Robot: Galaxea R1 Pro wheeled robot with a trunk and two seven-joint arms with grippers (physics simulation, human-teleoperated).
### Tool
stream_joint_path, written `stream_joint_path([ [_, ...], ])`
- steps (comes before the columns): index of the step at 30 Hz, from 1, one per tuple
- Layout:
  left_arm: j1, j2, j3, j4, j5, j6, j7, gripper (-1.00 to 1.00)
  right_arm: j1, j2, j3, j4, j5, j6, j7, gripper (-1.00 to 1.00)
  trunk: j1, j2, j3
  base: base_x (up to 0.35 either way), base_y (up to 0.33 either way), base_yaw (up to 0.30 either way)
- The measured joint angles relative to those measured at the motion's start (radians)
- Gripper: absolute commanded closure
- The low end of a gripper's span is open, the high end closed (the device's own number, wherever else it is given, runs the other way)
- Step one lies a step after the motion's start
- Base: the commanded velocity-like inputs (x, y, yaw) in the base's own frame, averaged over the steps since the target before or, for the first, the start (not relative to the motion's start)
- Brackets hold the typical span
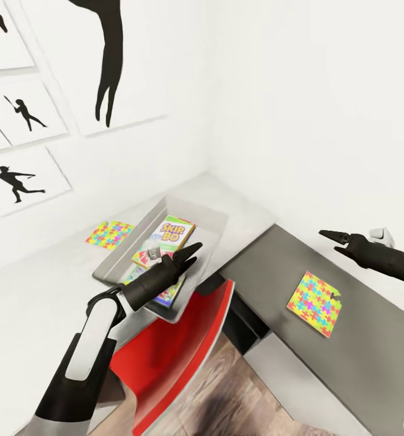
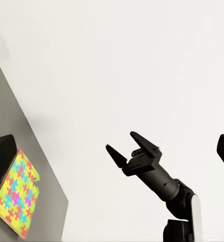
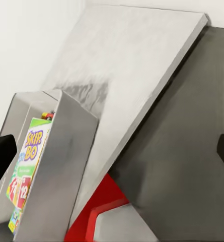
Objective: Put all the toys in the child's room - the three board games (two on the bed and one on the table), the two jigsaw puzzles on the table, and the tennis ball on the table - inside the toy box on the table in the child's room.
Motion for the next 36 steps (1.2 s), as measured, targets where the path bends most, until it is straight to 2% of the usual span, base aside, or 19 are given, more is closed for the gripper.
stream_joint_path([
  [11,-0.002,-0.001,-0.003,0.000,-0.001,0.000,0.004,-1.00,0.000,0.000,0.000,0.000,0.000,0.000,0.001,-1.00,0.000,0.000,0.000,0.000,0.000,-0.187],
  [36,-0.004,-0.002,-0.006,0.001,-0.003,0.000,0.015,-1.00,0.020,0.015,-0.001,0.002,0.001,0.000,0.007,-1.00,0.000,0.000,0.000,0.000,0.000,-0.023],
])
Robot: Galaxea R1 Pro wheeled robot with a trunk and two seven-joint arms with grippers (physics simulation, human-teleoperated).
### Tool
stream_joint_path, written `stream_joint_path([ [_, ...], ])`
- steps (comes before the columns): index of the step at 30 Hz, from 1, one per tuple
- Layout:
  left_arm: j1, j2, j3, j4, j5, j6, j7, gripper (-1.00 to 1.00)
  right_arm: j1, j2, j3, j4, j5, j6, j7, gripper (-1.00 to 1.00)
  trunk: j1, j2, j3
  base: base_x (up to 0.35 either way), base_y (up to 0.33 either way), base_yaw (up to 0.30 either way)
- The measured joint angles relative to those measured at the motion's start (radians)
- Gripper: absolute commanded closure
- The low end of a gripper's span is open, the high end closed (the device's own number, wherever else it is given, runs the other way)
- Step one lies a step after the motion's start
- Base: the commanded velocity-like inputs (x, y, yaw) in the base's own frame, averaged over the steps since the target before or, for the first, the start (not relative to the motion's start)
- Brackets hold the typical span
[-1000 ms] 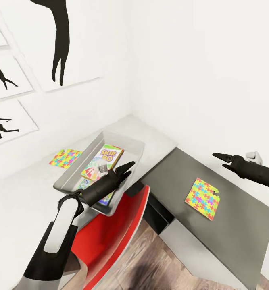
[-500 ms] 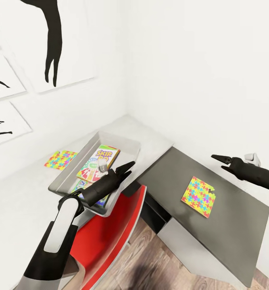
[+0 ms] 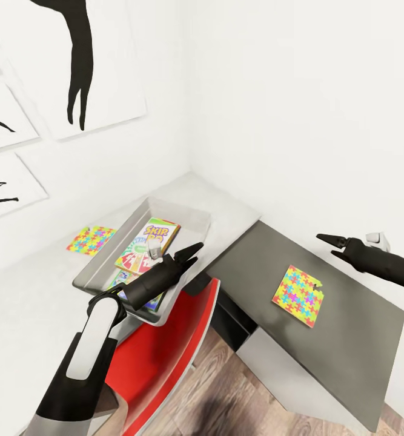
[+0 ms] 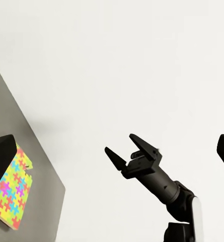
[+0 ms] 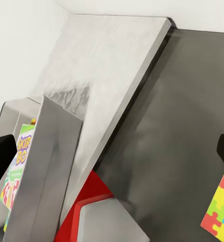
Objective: Put all the toys in the child's room - the three board games (two on the bed and one on the table), the two jigsaw puzzles on the table, and the tennis ball on the table - inside the toy box on the table in the child's room.
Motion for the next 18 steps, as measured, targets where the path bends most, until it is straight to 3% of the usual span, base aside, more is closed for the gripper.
stream_joint_path([
  [10,-0.002,-0.001,-0.001,0.001,-0.003,-0.001,0.017,-1.00,0.001,0.001,0.000,-0.002,0.000,0.000,0.001,-1.00,0.000,0.000,0.000,0.000,0.000,-0.005],
  [18,-0.004,-0.010,-0.022,0.001,-0.013,-0.006,0.082,-1.00,0.001,0.001,-0.003,-0.002,-0.001,0.000,0.001,-1.00,0.000,0.000,0.000,0.000,0.000,-0.114],
])
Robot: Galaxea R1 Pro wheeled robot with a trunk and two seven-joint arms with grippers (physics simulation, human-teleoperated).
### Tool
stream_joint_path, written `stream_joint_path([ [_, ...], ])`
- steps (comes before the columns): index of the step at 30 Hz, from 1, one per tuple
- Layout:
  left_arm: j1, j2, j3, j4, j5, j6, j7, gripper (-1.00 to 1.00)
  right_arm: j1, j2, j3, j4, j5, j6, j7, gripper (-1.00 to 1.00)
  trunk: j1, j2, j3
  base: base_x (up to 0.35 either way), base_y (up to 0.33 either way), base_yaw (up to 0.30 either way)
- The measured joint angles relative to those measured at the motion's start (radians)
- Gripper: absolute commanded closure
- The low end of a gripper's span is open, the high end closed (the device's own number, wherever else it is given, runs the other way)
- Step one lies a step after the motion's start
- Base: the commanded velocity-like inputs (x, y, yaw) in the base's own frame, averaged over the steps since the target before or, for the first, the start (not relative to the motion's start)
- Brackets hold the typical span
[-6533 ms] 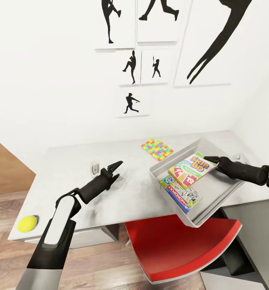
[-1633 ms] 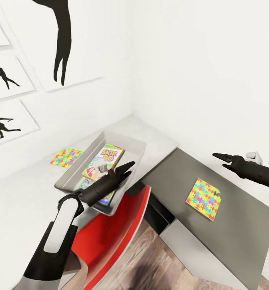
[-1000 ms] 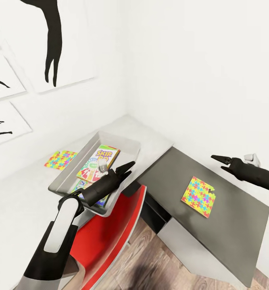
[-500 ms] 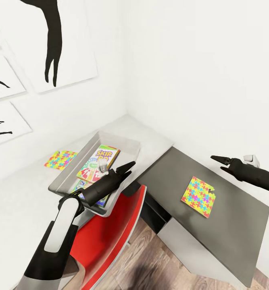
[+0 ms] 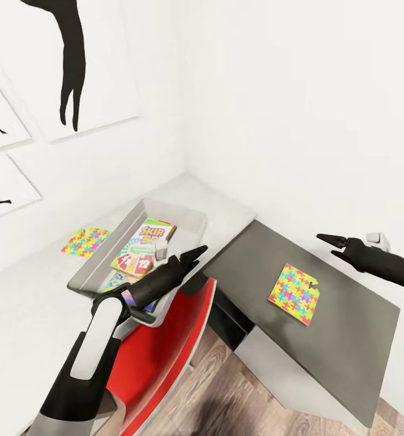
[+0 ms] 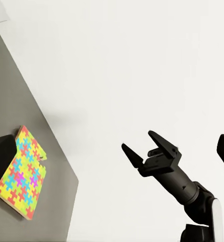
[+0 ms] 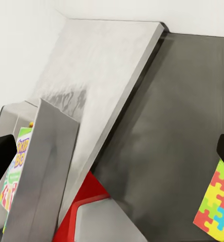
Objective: Put all the toys in the child's room - the three board games (two on the bed and one on the table), the two jigsaw puzzles on the table, and the tennis ball on the table - inside the toy box on the table in the child's room.
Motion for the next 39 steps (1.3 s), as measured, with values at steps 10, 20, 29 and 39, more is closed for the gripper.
stream_joint_path([
  [10,-0.019,-0.008,-0.055,-0.001,-0.008,-0.007,0.059,-1.00,0.000,0.000,0.000,0.000,0.001,0.000,-0.003,-1.00,0.000,0.000,0.002,0.000,0.000,-0.228],
  [20,-0.025,-0.009,-0.066,-0.002,-0.011,-0.009,0.070,-1.00,0.000,0.000,-0.001,0.000,0.001,0.000,-0.004,-1.00,0.000,0.000,0.007,0.000,0.000,-0.267],
  [29,-0.027,-0.009,-0.069,-0.002,-0.012,-0.010,0.073,-1.00,0.000,0.000,-0.001,0.000,0.001,0.000,-0.004,-1.00,0.000,0.000,0.011,0.000,0.000,-0.276],
  [39,-0.027,-0.009,-0.070,-0.002,-0.012,-0.010,0.074,-1.00,0.000,0.000,-0.002,0.000,0.000,0.000,-0.004,-1.00,0.000,0.000,0.017,0.000,0.000,-0.278],
])
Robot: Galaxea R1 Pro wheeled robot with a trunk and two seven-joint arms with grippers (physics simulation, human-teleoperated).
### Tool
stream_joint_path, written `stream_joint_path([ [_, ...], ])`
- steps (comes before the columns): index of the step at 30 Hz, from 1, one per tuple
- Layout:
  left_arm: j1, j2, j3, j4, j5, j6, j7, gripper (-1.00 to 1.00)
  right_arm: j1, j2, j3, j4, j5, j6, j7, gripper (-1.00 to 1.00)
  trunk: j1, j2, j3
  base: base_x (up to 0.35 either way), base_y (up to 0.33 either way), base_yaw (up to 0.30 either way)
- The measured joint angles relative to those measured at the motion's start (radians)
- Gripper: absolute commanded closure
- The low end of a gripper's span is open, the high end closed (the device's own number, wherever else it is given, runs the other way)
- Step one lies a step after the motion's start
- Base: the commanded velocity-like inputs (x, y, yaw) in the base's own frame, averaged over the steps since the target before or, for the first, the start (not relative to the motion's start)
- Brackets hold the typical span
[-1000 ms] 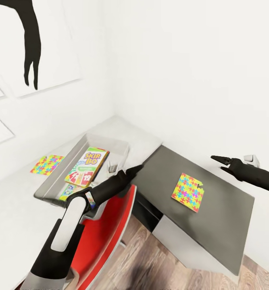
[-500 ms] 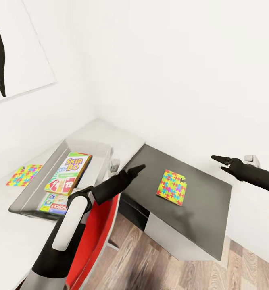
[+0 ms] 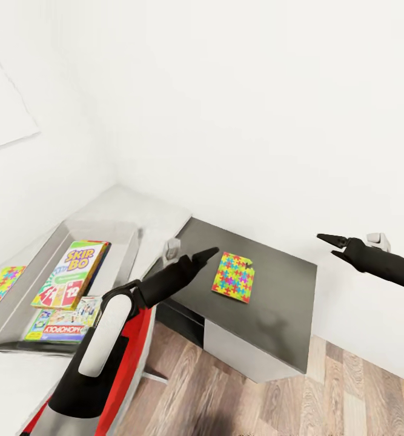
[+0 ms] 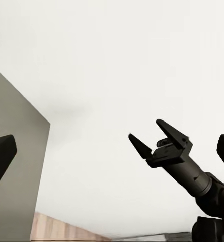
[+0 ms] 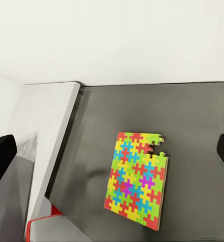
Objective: Put all the toys in the child's room - the three board games (two on the bed and one on the table), the two jigsaw puzzles on the table, and the tennis ball on the table - inside the toy box on the table in the child's room.
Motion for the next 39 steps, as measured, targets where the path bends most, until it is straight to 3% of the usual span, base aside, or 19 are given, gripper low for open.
stream_joint_path([
  [9,0.000,0.005,0.004,0.001,-0.003,0.000,0.002,-1.00,0.000,0.000,0.002,0.000,0.001,0.000,-0.002,-1.00,0.000,0.000,0.005,0.000,0.000,-0.276],
  [17,-0.001,0.017,0.026,0.006,-0.018,0.001,0.040,-1.00,0.000,0.004,0.010,0.003,0.007,0.000,-0.007,-1.00,0.000,0.000,0.007,0.000,0.000,-0.158],
  [28,-0.020,0.048,0.138,0.023,-0.045,0.012,0.182,-1.00,0.000,0.061,0.061,0.014,0.019,0.000,-0.055,-1.00,0.000,0.000,0.008,0.000,0.000,-0.045],
  [34,-0.038,0.053,0.155,0.026,-0.046,0.016,0.254,-1.00,0.002,0.071,0.077,0.041,0.021,0.000,-0.089,-1.00,0.000,0.000,0.009,0.000,0.000,-0.013],
  [39,-0.084,0.054,0.148,0.053,-0.048,0.023,0.366,-1.00,0.005,0.075,0.089,0.101,0.023,0.001,-0.109,-1.00,0.000,0.000,0.009,0.000,0.000,-0.005],
])
